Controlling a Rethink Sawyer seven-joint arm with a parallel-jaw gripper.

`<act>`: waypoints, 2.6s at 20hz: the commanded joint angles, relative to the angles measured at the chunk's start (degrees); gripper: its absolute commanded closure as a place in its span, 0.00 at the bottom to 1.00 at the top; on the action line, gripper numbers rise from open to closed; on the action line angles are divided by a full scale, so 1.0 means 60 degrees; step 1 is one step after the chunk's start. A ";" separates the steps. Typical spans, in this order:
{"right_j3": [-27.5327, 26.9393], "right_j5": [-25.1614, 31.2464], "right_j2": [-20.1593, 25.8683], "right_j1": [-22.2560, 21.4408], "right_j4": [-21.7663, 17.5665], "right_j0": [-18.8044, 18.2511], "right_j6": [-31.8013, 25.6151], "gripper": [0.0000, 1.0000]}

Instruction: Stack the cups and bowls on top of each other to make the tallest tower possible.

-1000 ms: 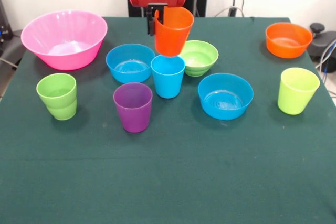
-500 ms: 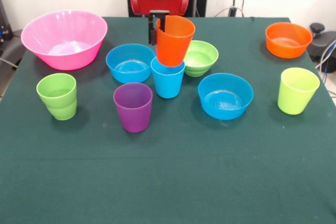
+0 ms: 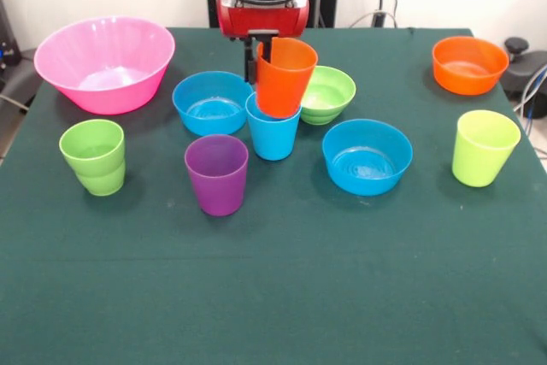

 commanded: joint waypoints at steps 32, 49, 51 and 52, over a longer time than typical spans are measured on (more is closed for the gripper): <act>-0.0214 -0.1159 0.0738 0.1493 -0.1058 -0.0421 -0.0113 1.00; -0.0208 -0.0868 0.0654 0.1376 -0.1025 -0.0265 -0.0107 0.00; -0.0217 -0.0795 0.0649 0.1347 -0.1004 -0.0233 -0.0109 0.00; -0.0217 -0.0754 0.0645 0.1318 -0.0988 -0.0219 -0.0106 0.00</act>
